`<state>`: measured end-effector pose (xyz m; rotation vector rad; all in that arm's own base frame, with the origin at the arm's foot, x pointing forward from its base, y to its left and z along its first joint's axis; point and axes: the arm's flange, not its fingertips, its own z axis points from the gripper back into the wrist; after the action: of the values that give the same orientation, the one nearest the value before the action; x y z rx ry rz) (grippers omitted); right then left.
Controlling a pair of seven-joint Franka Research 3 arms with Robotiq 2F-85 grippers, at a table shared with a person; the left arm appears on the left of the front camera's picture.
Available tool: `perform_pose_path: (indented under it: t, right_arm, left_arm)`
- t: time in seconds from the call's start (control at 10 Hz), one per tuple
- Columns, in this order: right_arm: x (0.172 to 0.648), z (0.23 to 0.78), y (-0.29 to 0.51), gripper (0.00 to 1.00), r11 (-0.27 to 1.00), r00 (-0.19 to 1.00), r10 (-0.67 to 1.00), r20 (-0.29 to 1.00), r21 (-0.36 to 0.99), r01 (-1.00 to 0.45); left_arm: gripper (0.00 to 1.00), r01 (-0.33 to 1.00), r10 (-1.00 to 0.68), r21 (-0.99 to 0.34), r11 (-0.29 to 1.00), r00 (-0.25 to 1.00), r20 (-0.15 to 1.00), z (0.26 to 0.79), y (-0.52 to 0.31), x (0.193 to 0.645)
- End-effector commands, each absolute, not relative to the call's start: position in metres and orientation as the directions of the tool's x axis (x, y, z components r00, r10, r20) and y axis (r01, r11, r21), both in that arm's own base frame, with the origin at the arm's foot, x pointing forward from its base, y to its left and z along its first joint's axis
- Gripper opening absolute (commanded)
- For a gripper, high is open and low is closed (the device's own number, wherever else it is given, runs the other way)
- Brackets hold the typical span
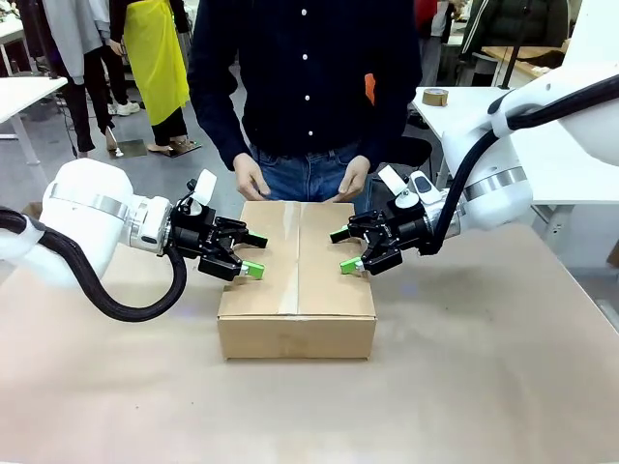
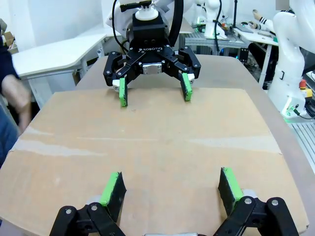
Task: Pack the gift set into the box.
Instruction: Press and hold the closed box until the human finishes sealing it.
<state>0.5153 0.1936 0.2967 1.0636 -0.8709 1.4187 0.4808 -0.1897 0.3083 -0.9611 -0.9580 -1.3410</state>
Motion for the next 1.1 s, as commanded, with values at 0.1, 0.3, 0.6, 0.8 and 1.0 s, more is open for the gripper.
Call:
perform_pose_path:
  t: [0.1,0.3,0.6,0.8,1.0]
  right_arm:
    - [0.5141,0.2954,0.1938,1.0,-0.13,0.001,0.331,0.944,0.046,-0.99]
    - [0.5141,0.2954,0.1938,1.0,-0.13,0.001,0.331,0.944,0.046,-0.99]
    - [0.5141,0.2954,0.1938,1.0,-0.13,0.001,0.331,0.944,0.046,-0.99]
    - [0.5141,0.2954,0.1938,1.0,-0.13,0.001,0.331,0.944,0.046,-0.99]
    - [0.5141,0.2954,0.1938,1.0,-0.13,0.001,0.331,0.944,0.046,-0.99]
  left_arm:
    - [1.0,1.0,-0.339,0.011,0.006,-0.008,0.941,0.3057,-0.1899,0.4784]
    - [1.0,1.0,-0.339,0.011,0.006,-0.008,0.941,0.3057,-0.1899,0.4784]
    - [1.0,1.0,-0.339,0.011,0.006,-0.008,0.941,0.3057,-0.1899,0.4784]
    - [1.0,1.0,-0.339,0.011,0.006,-0.008,0.941,0.3057,-0.1899,0.4784]
    - [1.0,1.0,-0.339,0.011,0.006,-0.008,0.941,0.3057,-0.1899,0.4784]
